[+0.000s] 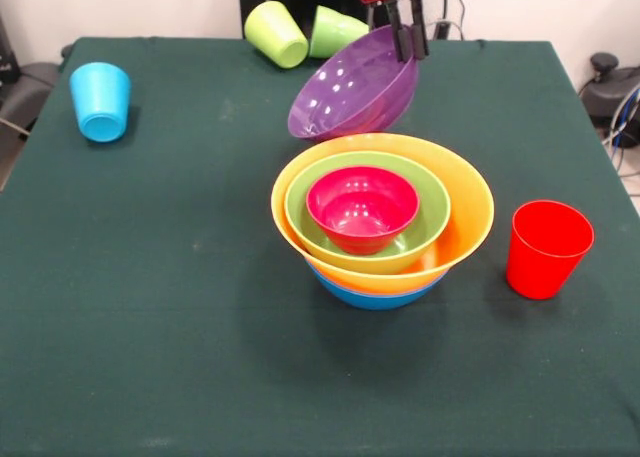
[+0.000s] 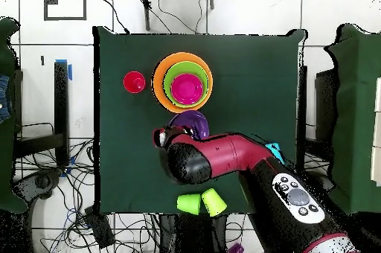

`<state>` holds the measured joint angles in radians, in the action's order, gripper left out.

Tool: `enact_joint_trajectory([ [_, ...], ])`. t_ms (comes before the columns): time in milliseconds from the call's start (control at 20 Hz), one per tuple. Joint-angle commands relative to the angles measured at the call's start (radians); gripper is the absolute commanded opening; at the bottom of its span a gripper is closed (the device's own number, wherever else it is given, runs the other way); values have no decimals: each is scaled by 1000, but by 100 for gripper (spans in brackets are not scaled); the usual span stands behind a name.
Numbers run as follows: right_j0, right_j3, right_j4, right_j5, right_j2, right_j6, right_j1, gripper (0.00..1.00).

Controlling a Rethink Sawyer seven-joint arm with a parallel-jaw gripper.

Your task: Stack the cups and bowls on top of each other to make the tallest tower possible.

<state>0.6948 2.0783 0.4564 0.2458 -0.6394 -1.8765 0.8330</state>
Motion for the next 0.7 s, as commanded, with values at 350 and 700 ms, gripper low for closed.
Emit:
enact_joint_trajectory([
  [350, 127, 95, -379, 271, -286, 1, 369, 0],
  [700, 100, -22, -497, 380, -247, -15, 414, 0],
])
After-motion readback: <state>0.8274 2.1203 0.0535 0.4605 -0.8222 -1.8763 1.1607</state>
